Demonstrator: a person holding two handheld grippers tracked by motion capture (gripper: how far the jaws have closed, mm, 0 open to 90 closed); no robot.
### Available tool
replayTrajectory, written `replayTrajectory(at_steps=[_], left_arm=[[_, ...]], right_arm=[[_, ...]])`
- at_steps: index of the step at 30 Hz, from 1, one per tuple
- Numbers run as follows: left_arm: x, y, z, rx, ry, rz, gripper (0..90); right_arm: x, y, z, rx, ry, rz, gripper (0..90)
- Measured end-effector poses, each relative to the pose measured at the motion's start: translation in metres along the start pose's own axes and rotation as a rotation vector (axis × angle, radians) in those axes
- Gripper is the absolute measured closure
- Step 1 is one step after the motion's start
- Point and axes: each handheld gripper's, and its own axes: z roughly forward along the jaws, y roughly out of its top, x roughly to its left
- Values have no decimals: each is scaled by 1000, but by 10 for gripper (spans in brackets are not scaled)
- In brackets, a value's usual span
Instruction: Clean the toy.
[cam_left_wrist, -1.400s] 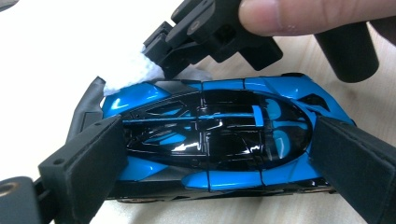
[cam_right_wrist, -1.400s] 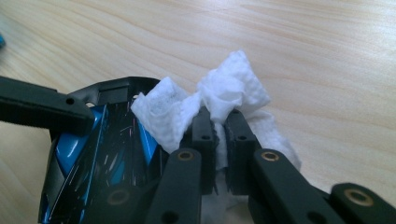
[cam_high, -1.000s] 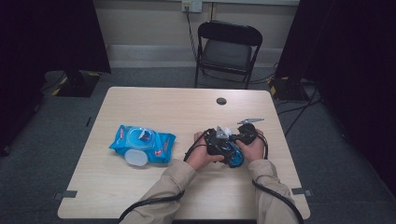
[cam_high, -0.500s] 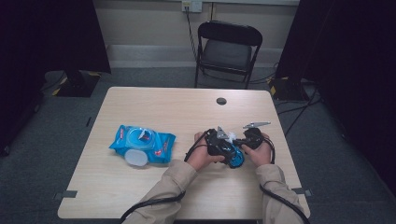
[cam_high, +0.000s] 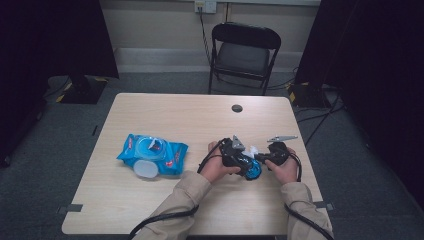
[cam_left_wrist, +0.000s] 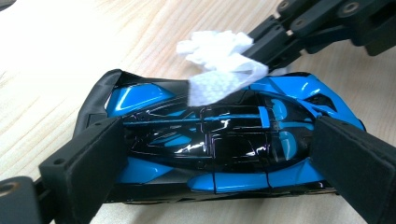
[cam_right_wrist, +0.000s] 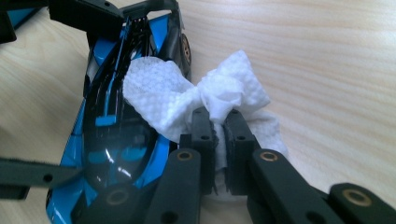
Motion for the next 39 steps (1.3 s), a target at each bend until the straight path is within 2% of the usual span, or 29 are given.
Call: replayTrajectory(at_steps=[16,28,32,39], left_arm=[[-2,2,0,15,-4,-5,37],[-4,2,1,13,0,-5,37],[-4,2,1,8,1,-4,37],[-4,2,1,7,0,-4,37]], right_arm=[[1,-25,-22,-25,-11,3,854],[-1,-35,-39,-2,-11,6,850],[-4,-32,-47,-65,-18,46,850],[-7,-9,-45,-109,-26,33,851]])
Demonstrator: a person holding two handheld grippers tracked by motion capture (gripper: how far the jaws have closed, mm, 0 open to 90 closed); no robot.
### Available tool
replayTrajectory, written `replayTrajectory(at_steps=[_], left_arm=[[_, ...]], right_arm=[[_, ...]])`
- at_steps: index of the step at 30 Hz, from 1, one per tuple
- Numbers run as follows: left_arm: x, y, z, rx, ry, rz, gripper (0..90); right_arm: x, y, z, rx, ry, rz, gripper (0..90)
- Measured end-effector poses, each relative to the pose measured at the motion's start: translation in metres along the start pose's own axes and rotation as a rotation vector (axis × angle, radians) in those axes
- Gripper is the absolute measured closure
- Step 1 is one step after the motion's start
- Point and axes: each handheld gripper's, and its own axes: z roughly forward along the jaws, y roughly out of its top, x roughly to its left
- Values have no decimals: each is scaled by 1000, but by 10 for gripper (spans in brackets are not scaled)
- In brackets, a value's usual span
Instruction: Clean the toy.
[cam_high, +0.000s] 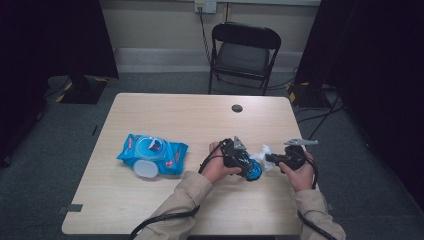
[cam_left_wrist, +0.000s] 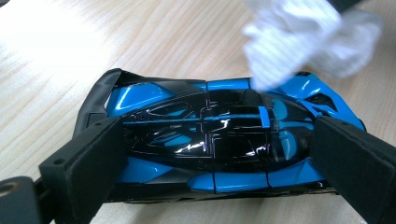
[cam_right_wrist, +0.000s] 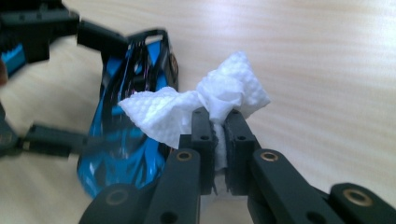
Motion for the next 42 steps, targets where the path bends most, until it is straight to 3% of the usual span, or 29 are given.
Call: replayTrajectory(at_steps=[8,13,20,29,37,42], left_arm=[[1,0,-1,4,-4,11,37],[0,-1,0,-6,-3,3,37],[0,-2,0,-12,-4,4,37],[0,-2,0,-17,-4,1,37],[1,-1,0,-7,-6,6,37],[1,-1,0,-9,-6,4,37]], right_arm=[[1,26,31,-2,7,-4,850],[5,36,57,38,-5,-20,849],[16,38,88,97,-11,-48,845],[17,40,91,111,-11,-67,846],[13,33,83,105,19,-46,847],[12,29,76,119,29,-57,847]])
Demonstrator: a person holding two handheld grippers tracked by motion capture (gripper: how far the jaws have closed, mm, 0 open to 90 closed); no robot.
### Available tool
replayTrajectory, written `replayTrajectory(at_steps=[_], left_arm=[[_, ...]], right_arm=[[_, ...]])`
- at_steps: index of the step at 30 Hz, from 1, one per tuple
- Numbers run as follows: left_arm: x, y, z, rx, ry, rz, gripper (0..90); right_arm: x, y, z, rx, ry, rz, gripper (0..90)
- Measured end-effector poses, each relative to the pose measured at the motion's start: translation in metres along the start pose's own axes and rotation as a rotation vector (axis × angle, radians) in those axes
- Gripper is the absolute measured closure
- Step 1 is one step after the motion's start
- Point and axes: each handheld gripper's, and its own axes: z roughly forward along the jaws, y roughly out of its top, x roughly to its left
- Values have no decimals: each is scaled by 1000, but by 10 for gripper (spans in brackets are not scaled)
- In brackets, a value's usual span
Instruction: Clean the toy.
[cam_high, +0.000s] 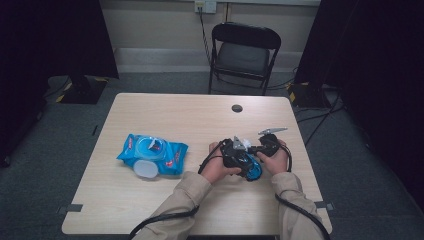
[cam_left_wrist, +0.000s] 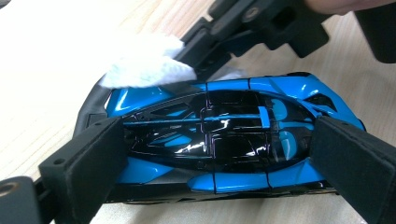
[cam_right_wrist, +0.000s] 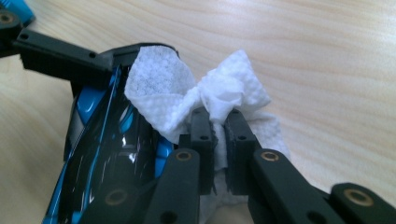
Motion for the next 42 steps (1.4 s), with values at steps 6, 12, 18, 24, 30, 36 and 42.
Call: replayTrajectory(at_steps=[6,12,18,24,30,36,42], left_arm=[[0,0,0,2,2,0,37],[0,0,0,-1,1,-1,37],[0,0,0,3,3,-1,37],[0,0,0,2,3,0,37],[0,1,0,8,3,4,37],[0,1,0,11,4,4,37],[-1,1,0,9,7,-1,37]], right_arm=[[-2,-6,-8,13,12,-3,848],[-3,-14,-14,0,23,11,848],[-4,-21,-22,4,27,15,848],[-5,-27,-27,-1,27,19,848],[-6,-33,-34,3,28,25,848],[-6,-39,-40,3,28,23,848],[-6,-45,-45,-1,30,23,848]])
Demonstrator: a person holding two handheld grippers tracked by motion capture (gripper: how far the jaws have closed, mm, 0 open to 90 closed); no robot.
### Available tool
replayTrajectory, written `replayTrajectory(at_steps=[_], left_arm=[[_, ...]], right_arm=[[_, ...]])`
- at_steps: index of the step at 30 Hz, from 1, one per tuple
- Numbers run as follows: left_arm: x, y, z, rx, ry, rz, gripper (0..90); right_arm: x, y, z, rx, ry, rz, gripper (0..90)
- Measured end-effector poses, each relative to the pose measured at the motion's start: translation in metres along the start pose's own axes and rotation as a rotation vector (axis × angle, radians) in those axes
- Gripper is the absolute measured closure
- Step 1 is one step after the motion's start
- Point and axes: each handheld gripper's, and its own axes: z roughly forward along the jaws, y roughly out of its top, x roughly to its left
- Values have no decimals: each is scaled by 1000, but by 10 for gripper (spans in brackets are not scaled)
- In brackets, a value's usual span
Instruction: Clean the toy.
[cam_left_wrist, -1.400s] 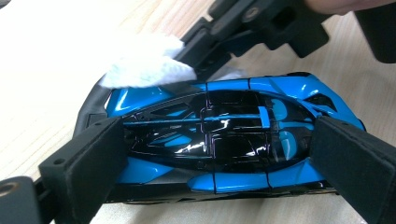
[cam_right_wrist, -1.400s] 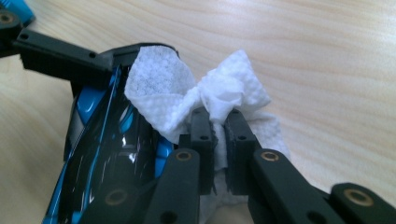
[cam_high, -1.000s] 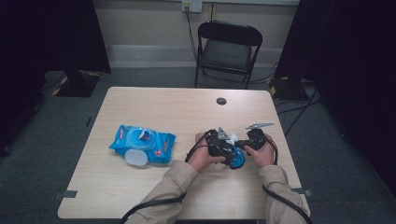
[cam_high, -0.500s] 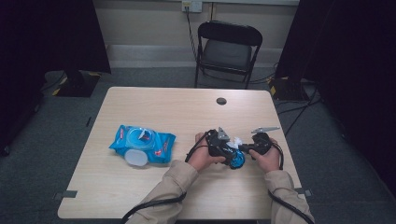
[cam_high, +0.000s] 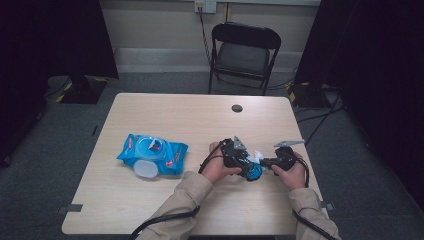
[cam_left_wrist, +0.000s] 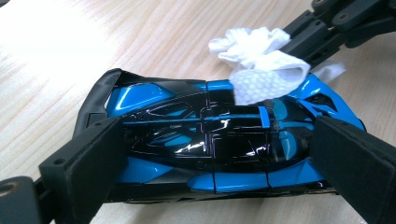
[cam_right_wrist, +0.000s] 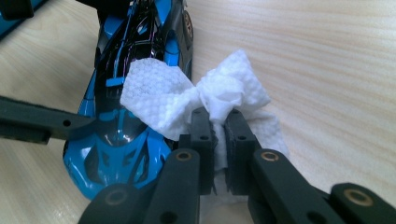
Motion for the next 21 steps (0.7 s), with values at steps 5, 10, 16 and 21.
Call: replayTrajectory(at_steps=[5,10,16,21], left_arm=[[0,0,0,0,0,0,37],[0,0,0,1,0,-1,37],[-1,0,0,2,2,-2,37],[-1,1,0,9,3,0,38]], right_arm=[[0,-6,-5,-7,0,4,847],[1,-11,-10,-8,-2,6,847],[2,-16,-17,7,-6,-7,847],[1,-18,-23,16,-17,-13,845]])
